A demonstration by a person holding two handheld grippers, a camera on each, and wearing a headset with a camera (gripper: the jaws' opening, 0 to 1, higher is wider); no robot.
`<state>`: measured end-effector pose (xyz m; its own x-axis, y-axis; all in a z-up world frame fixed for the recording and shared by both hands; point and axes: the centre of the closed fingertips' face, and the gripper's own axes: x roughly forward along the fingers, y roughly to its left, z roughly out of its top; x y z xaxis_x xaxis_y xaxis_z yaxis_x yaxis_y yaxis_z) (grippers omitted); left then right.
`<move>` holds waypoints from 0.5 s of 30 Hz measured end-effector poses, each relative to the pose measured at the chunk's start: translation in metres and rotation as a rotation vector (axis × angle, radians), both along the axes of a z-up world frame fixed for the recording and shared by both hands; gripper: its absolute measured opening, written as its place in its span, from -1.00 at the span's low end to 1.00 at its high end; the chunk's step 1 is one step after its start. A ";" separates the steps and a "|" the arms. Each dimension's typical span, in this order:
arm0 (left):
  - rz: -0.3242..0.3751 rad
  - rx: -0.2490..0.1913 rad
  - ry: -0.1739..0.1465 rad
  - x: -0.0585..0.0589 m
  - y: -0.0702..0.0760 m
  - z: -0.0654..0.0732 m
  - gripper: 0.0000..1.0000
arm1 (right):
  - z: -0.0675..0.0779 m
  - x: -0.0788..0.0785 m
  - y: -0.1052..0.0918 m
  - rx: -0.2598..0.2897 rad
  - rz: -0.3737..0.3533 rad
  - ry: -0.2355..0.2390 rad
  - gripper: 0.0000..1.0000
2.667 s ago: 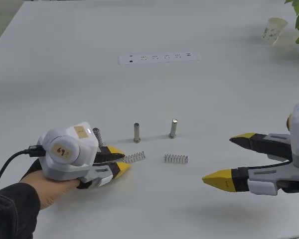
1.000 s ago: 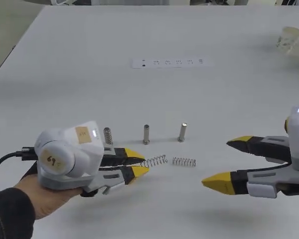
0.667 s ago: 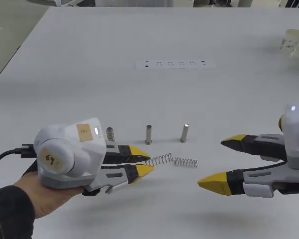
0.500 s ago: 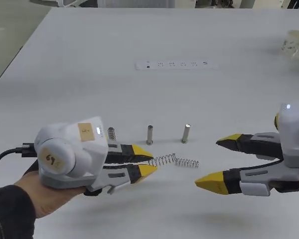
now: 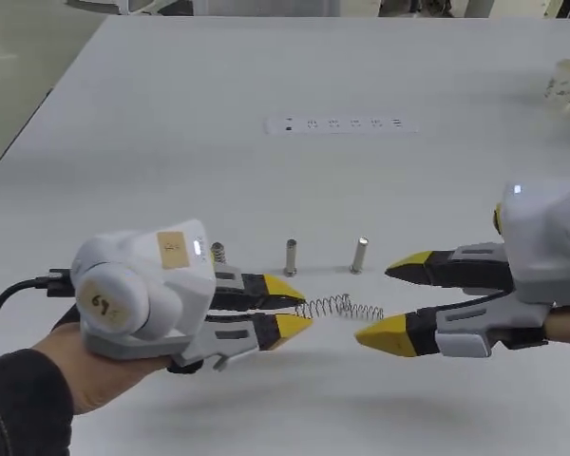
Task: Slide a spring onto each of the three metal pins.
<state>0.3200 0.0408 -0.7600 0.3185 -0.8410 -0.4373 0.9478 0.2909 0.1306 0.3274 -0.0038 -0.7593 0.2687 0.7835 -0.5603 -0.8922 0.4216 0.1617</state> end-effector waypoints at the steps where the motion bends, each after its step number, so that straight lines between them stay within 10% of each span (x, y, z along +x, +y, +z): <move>1: 0.000 0.000 -0.001 0.000 0.000 0.000 -0.87 | 0.000 0.000 0.002 0.002 0.008 0.001 0.09; 15: -0.013 -0.003 -0.004 -0.003 -0.002 0.001 -0.87 | -0.010 -0.002 0.015 -0.035 0.105 -0.011 -0.23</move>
<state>0.3173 0.0384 -0.7588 0.3092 -0.8463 -0.4338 0.9510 0.2787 0.1341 0.3250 0.0117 -0.7694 0.1922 0.7879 -0.5851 -0.9334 0.3308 0.1388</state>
